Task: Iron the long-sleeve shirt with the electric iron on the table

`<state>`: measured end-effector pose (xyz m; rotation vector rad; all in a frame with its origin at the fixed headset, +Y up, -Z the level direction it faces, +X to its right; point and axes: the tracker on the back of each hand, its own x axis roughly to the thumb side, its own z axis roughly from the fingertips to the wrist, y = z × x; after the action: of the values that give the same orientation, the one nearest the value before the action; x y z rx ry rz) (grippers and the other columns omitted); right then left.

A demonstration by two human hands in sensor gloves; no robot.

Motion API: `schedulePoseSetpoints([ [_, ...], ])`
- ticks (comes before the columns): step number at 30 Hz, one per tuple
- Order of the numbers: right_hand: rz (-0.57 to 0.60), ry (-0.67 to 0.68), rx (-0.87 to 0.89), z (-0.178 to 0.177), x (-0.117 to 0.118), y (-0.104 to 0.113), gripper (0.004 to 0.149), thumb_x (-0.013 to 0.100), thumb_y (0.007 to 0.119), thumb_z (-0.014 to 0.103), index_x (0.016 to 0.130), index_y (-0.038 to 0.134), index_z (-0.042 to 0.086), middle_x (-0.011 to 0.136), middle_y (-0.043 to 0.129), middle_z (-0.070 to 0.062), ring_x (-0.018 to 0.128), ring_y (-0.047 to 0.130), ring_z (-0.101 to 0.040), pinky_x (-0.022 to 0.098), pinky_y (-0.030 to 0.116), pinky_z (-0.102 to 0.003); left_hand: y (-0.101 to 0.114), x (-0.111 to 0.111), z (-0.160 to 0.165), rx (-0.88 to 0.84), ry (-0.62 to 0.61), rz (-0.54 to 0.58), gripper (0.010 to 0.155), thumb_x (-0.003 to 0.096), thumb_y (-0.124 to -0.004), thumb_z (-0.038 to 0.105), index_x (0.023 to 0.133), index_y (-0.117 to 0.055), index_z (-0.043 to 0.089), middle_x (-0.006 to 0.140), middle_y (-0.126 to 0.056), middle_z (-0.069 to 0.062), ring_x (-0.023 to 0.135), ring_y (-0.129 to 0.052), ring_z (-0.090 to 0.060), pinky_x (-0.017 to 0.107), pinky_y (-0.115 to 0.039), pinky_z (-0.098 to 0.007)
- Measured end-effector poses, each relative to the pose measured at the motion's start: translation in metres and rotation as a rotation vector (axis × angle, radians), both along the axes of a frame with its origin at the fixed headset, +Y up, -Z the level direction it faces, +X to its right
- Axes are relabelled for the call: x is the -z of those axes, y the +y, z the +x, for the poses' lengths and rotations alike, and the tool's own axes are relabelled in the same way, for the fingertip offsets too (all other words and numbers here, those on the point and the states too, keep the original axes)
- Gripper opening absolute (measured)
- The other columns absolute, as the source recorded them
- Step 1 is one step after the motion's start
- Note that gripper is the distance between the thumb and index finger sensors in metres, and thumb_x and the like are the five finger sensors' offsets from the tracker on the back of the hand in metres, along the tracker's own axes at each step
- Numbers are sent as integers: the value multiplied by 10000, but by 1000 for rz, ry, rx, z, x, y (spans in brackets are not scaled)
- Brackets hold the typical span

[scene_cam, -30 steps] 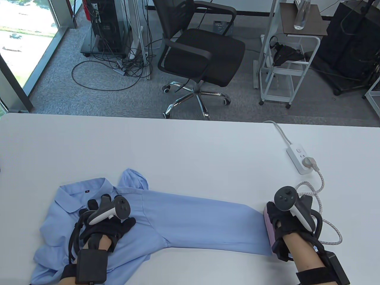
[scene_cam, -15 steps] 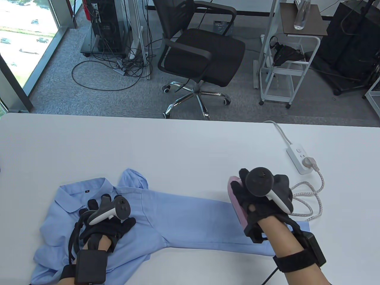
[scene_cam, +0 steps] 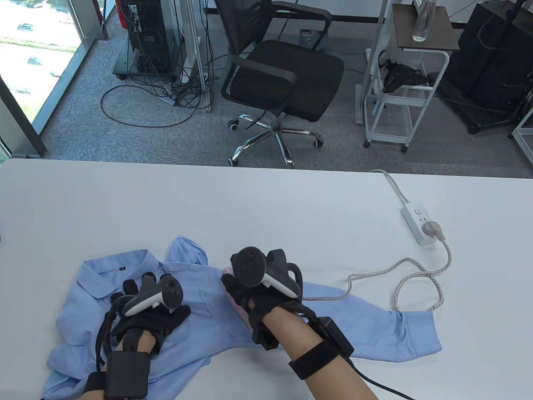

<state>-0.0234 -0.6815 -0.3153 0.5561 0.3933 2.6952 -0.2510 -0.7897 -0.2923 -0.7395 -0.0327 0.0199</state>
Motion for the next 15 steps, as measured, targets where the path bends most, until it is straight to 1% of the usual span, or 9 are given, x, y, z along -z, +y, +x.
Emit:
schedulePoseSetpoints([
  [4,-6,15,-66,-15,-1,-18,608,621,712,445,1063,564,55,609,903,-117,252,974,-224,439,881,-512,0,0,0,0,0,0,1001,493,-299,691,1052,232,52,1039,201,-412,896,-22,-801,555,-150,-909],
  [7,-10,15,-121,-17,-1,-32,606,624,704,447,1067,560,59,611,899,-113,252,968,-217,440,882,-509,0,0,0,0,0,0,1003,494,-300,691,1052,232,49,1039,201,-411,896,-23,-802,556,-149,-909],
  [8,-38,2,-116,-15,-1,-32,607,629,703,453,1072,559,65,612,898,-107,250,960,-209,445,882,-502,0,0,0,0,0,0,1002,494,-299,691,1052,232,51,1040,203,-410,896,-22,-802,556,-150,-908],
  [10,-47,-17,-106,-12,1,-33,607,631,702,453,1072,556,63,612,896,-107,253,959,-211,447,879,-503,0,0,0,0,0,0,1002,494,-299,691,1052,232,51,1040,201,-411,896,-23,-802,557,-150,-908],
  [15,-31,-77,-142,-1,-2,-32,611,631,697,451,1075,551,57,611,893,-111,249,957,-214,441,877,-512,0,0,0,3,-2,5,1001,494,-297,693,1054,230,52,1042,200,-411,900,-24,-799,559,-149,-907],
])
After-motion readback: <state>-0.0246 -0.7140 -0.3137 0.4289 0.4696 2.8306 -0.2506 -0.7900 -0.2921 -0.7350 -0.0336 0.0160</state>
